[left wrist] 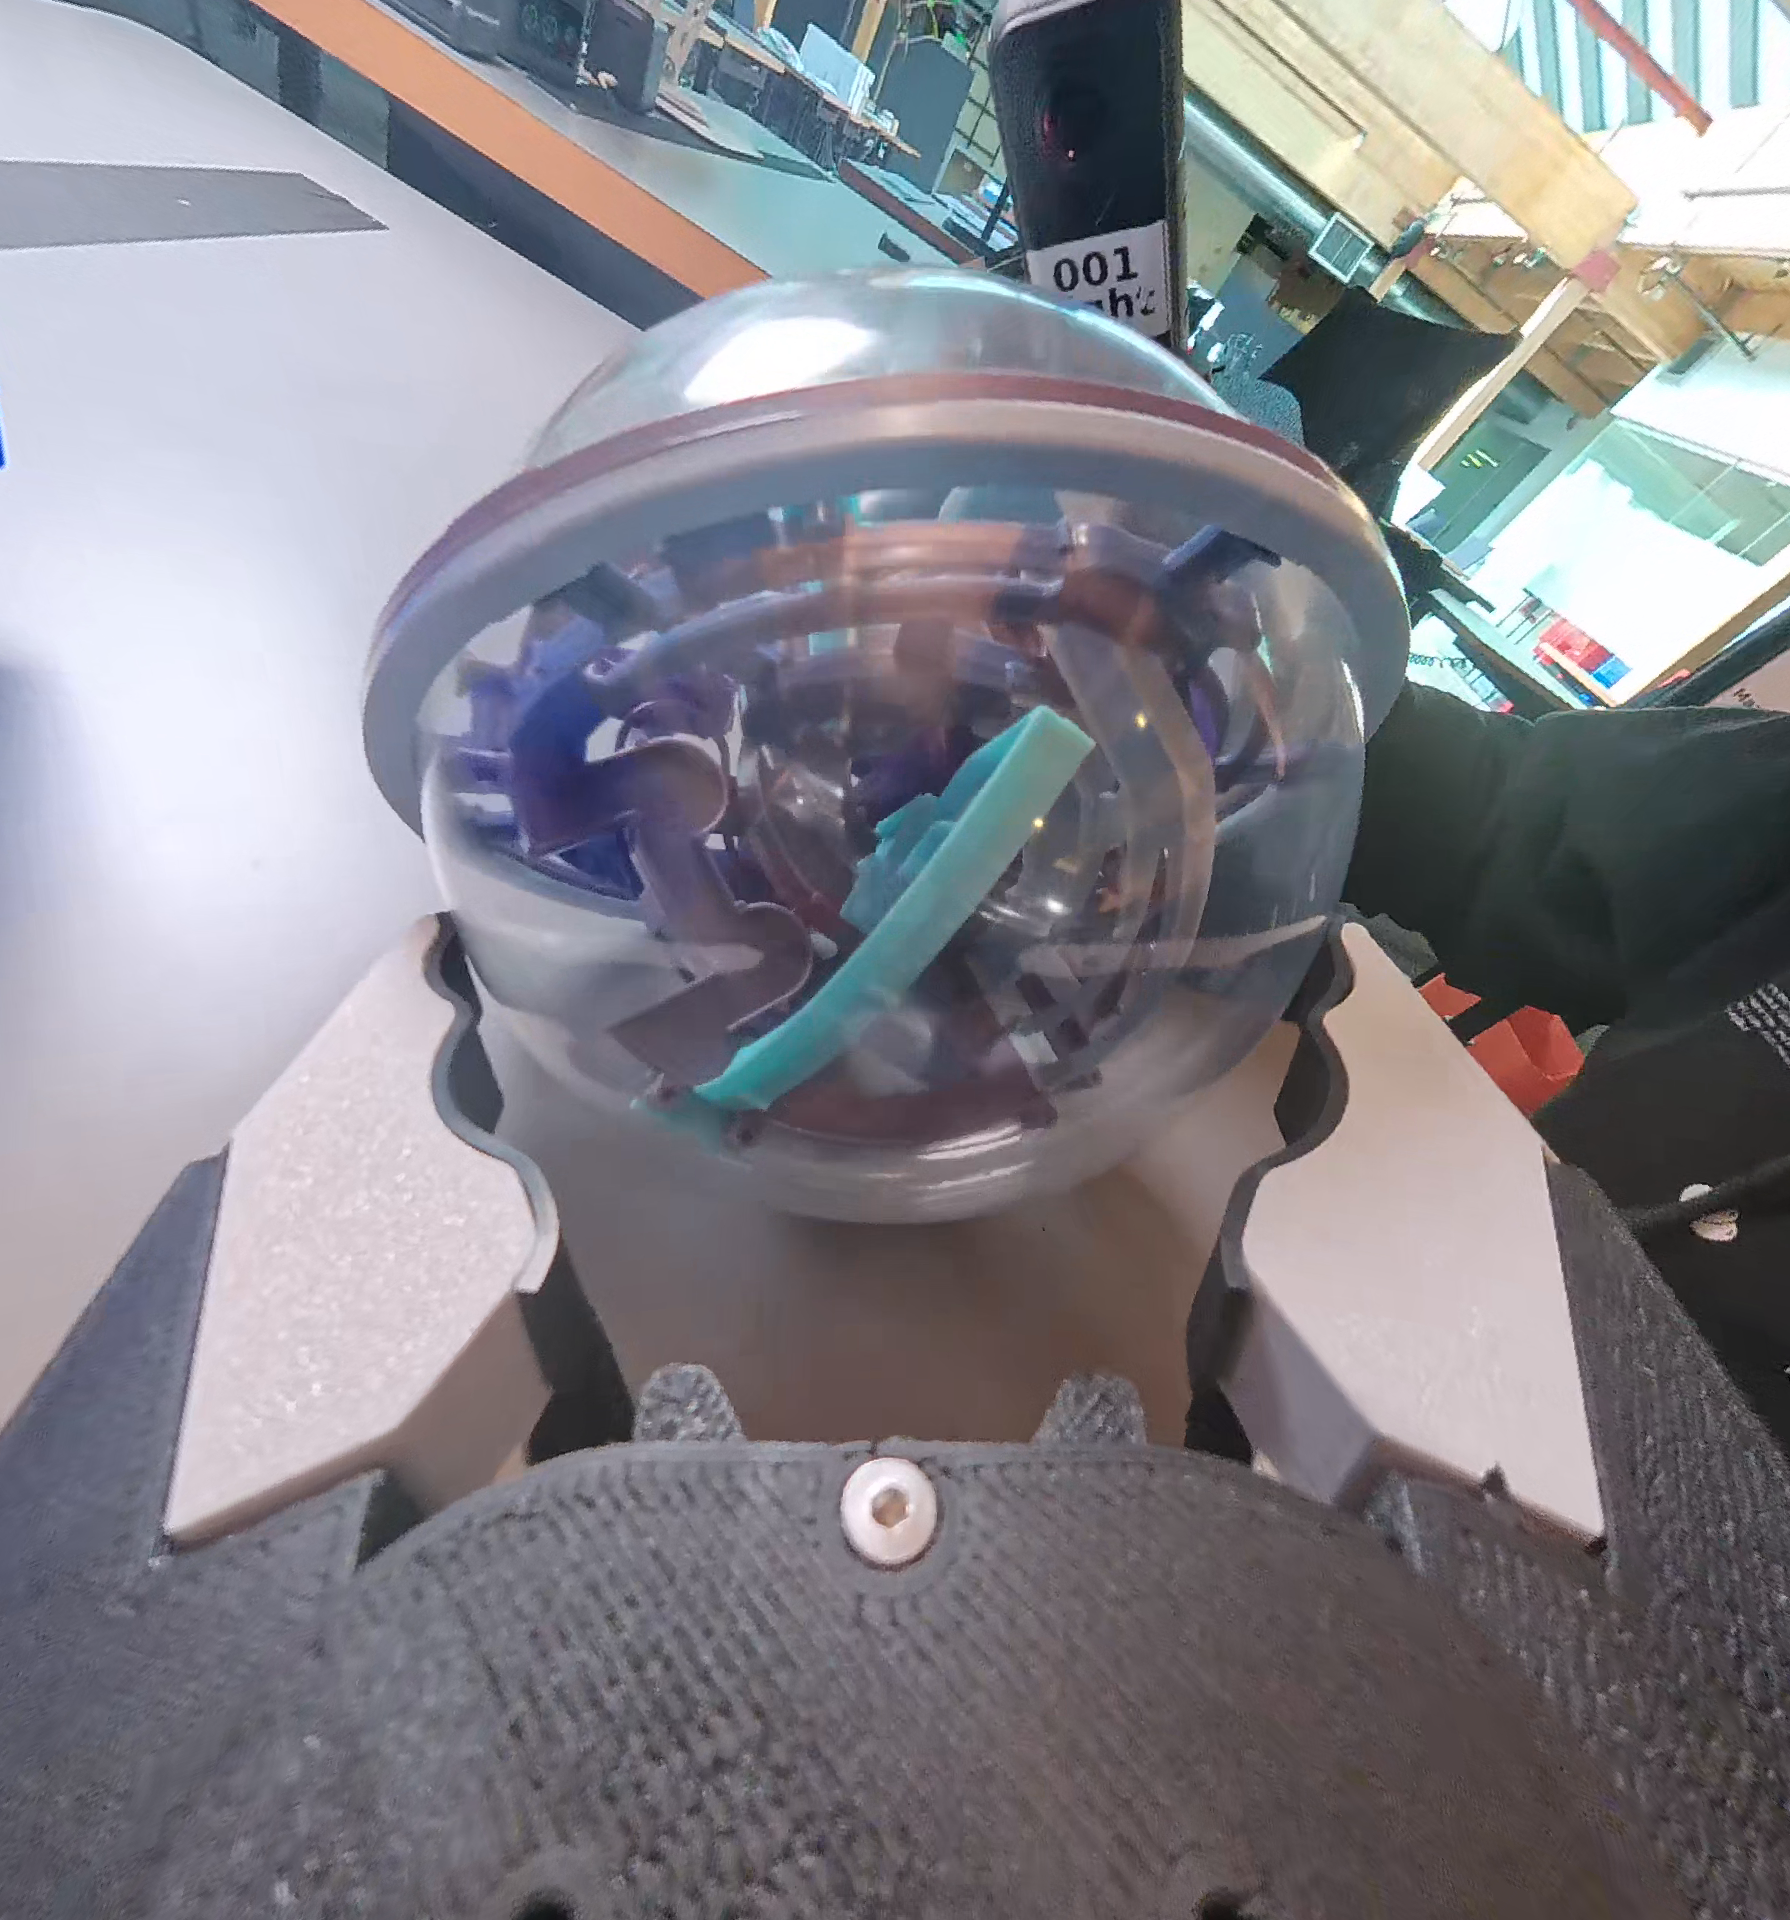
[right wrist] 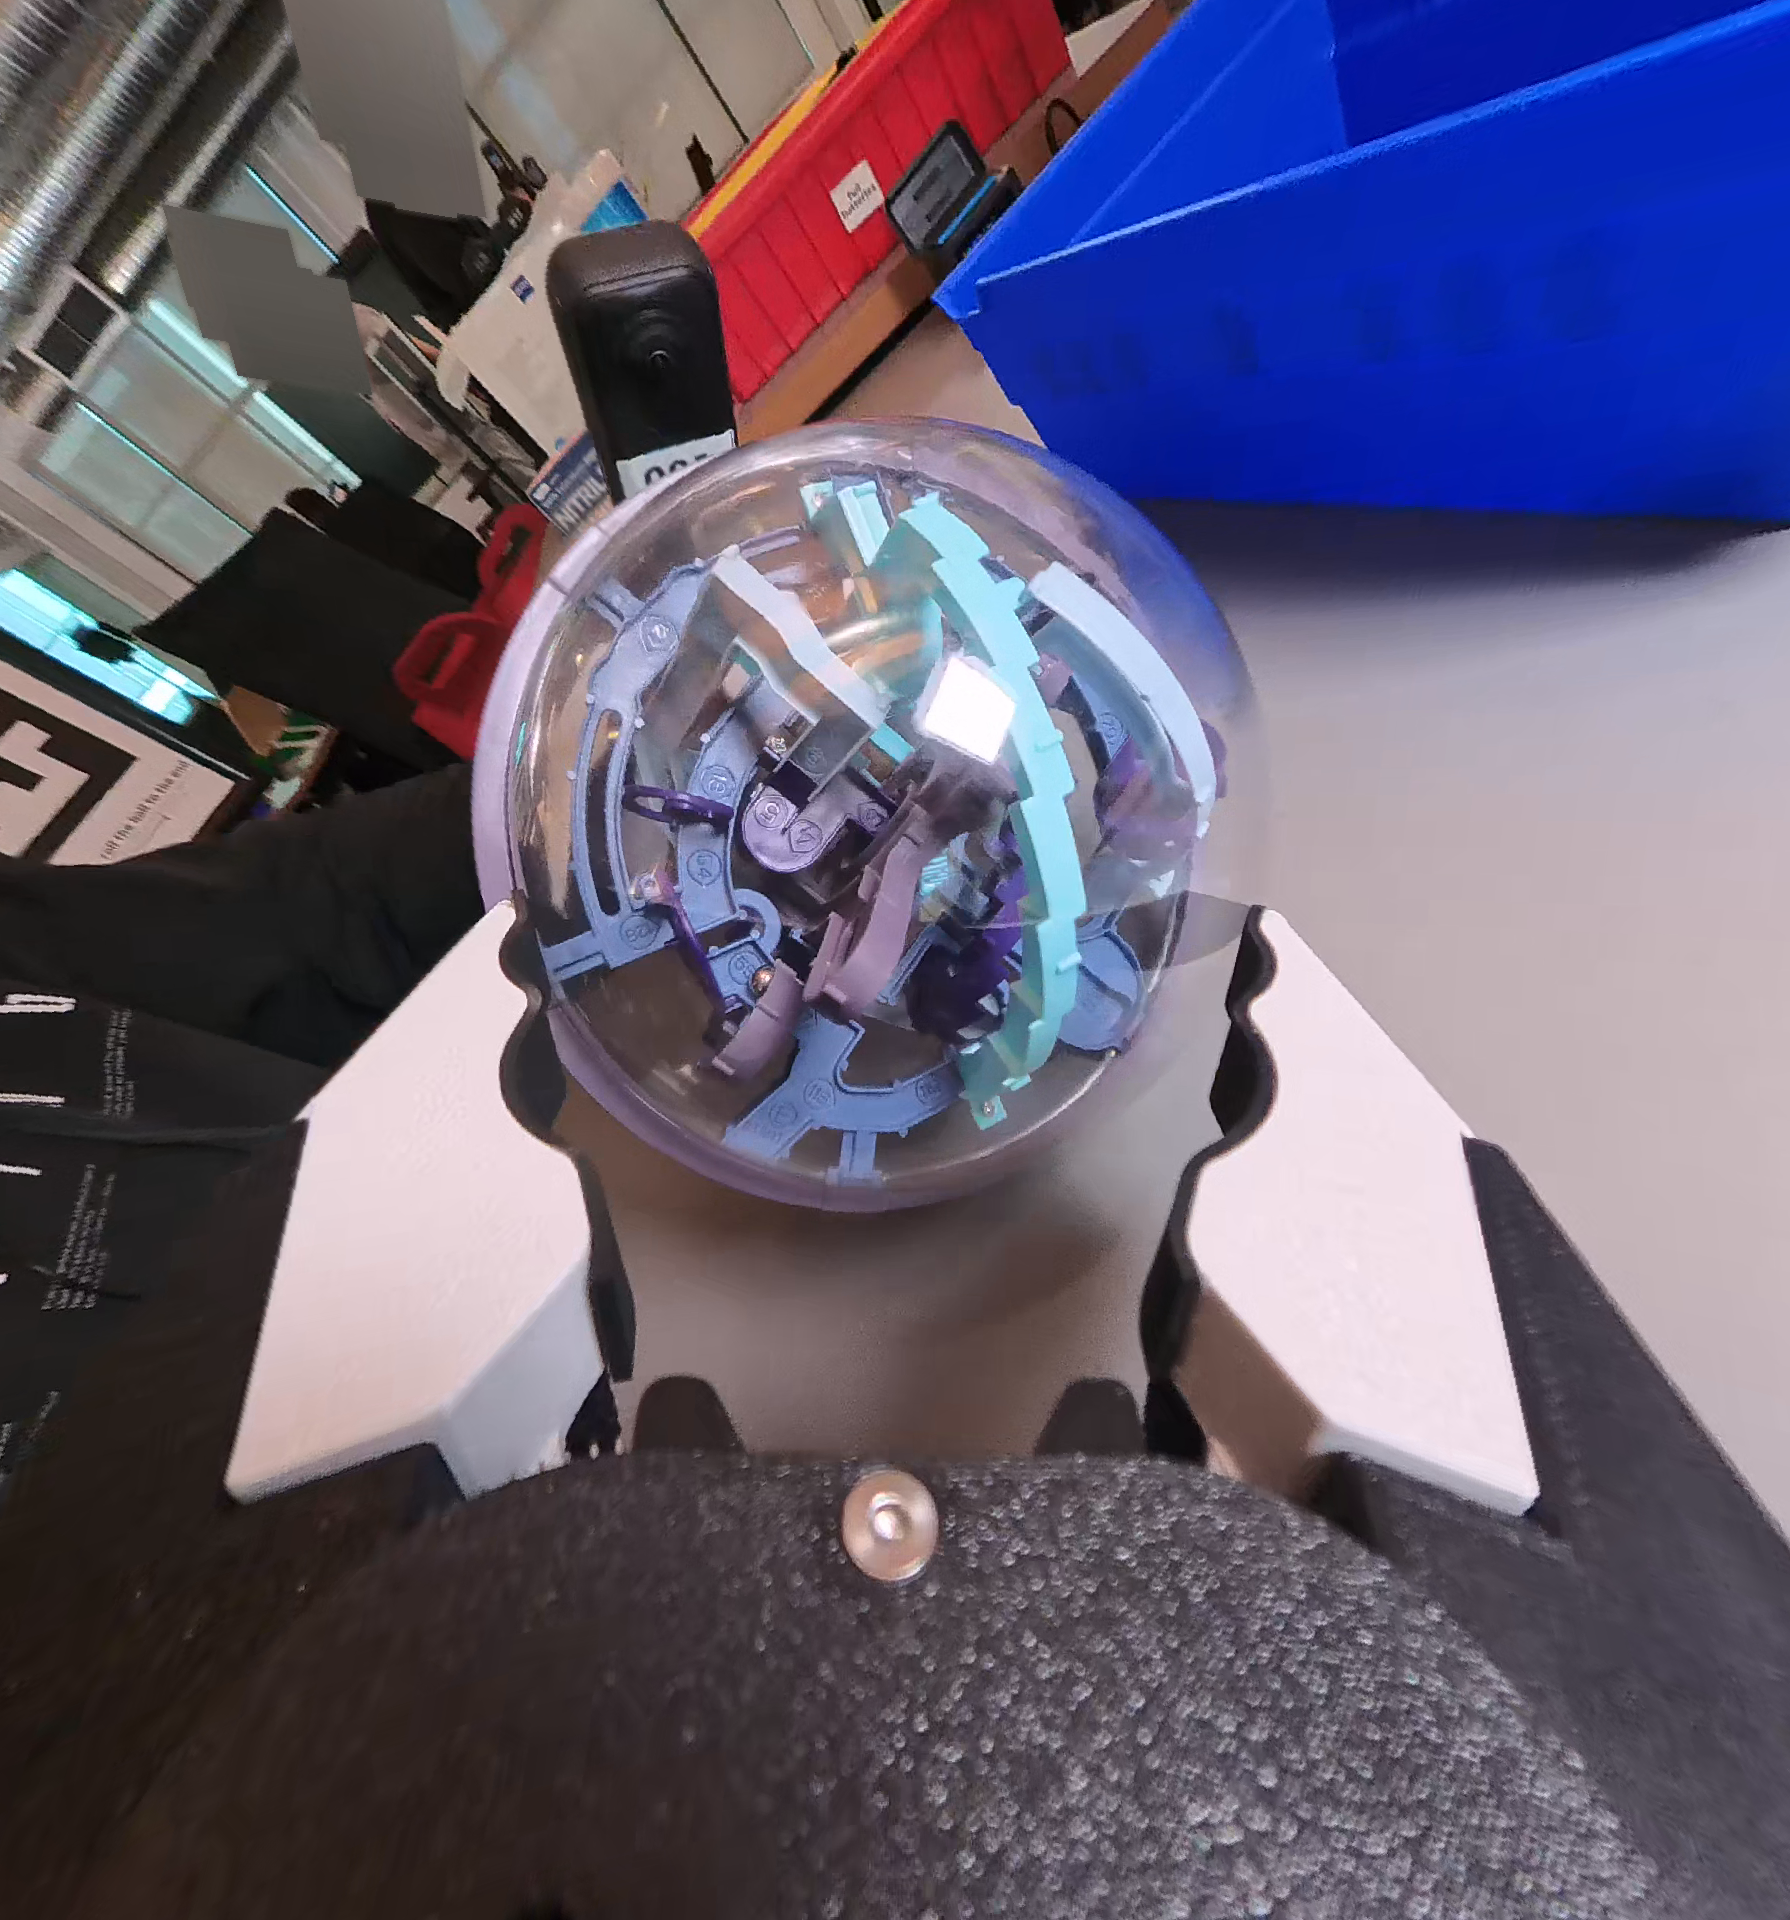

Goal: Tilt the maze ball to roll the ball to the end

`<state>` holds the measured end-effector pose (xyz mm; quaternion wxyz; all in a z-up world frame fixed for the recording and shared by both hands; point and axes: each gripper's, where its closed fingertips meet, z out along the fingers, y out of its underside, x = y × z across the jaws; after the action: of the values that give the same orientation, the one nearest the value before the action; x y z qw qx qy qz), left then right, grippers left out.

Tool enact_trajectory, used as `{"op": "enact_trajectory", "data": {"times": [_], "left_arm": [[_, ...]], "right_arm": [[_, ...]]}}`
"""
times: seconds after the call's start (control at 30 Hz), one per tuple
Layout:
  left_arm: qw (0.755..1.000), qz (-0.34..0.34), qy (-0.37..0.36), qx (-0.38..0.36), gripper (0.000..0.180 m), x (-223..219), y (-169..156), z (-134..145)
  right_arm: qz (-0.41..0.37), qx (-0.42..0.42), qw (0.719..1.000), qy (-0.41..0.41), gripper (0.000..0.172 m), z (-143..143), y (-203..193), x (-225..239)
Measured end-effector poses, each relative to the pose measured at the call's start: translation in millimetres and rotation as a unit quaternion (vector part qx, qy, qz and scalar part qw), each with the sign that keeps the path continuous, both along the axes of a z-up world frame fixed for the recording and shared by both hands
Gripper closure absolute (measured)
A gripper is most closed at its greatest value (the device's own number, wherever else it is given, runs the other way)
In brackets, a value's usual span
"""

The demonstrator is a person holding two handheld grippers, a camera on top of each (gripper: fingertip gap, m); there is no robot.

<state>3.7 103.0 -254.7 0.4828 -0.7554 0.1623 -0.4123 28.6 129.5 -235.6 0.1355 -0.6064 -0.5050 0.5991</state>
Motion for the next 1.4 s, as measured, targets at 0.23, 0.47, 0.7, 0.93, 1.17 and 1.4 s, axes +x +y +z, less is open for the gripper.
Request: {"op": "enact_trajectory", "data": {"times": [0.23, 0.47, 0.7, 0.93, 1.17, 1.4], "left_arm": [[1.000, 0.018, 0.000, -0.008, 0.030, -1, 6, 14], [0.999, 0.041, -0.023, -0.016, 0.037, -3, 9, 19], [0.998, 0.055, -0.006, -0.009, 0.037, 7, 15, 23], [0.997, 0.017, -0.077, 0.006, 0.038, 2, 10, 29], [0.997, -0.002, -0.082, -0.003, 0.029, 8, 17, 18], [0.997, 0.032, -0.064, -0.010, 0.036, 1, 16, 21]], "right_arm": [[0.017, -0.059, 0.998, 0.007, 0.044, -4, 0, 5], [-0.051, 0.089, 0.994, 0.025, 0.047, 20, 11, 25], [-0.067, 0.233, 0.970, -0.026, 0.047, 2, -3, 28], [-0.052, 0.200, 0.978, -0.002, 0.055, 3, 1, 34], [-0.040, 0.174, 0.984, 0.020, 0.056, 1, 5, 35], [-0.029, 0.149, 0.987, 0.051, 0.056, -1, 4, 32]]}}
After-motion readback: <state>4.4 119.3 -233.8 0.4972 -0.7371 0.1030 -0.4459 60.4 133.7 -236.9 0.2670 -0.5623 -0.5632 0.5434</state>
